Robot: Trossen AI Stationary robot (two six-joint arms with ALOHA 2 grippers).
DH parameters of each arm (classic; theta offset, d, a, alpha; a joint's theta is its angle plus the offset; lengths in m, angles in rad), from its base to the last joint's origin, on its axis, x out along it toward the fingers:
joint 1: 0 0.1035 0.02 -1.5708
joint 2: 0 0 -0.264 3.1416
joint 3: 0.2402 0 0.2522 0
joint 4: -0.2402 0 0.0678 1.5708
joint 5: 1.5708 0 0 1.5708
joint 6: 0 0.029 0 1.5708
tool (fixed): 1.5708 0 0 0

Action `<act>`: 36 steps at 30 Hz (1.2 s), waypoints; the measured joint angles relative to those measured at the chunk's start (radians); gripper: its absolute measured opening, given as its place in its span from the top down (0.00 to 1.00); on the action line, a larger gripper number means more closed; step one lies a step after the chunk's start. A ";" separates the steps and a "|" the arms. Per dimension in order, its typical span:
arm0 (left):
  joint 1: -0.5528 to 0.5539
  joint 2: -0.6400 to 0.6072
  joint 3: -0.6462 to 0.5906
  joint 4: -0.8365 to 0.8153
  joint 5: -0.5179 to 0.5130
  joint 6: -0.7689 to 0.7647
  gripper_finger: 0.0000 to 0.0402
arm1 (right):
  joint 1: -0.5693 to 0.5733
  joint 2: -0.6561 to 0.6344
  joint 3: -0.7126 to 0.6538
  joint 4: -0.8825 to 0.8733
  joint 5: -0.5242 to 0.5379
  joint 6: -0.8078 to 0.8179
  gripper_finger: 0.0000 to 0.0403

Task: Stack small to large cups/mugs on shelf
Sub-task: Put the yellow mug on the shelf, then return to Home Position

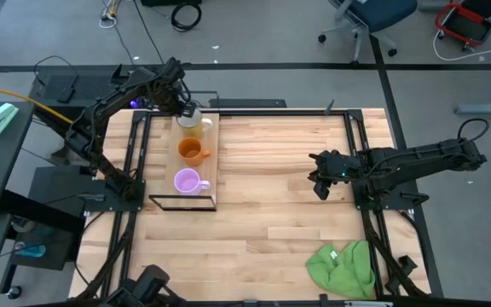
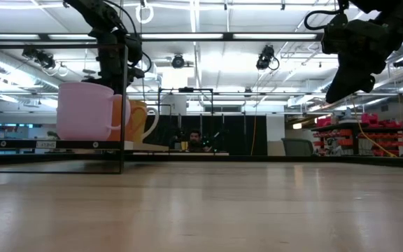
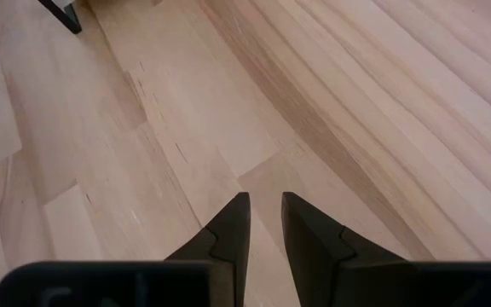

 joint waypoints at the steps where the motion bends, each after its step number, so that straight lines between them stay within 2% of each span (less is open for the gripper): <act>1: 0.000 0.000 0.000 0.000 0.000 0.000 0.78 | 0.000 0.000 0.000 0.000 0.000 0.000 0.81; 15: 0.010 -0.033 0.008 -0.002 0.000 -0.004 0.72 | 0.000 0.000 0.000 0.000 0.000 0.000 0.81; 25: 0.011 -0.211 0.043 -0.002 0.000 0.006 0.72 | 0.000 0.000 0.000 0.000 0.000 0.026 0.81; 36: 0.010 -0.432 0.043 0.065 0.000 0.129 0.73 | 0.000 0.000 0.000 0.047 0.000 0.045 0.81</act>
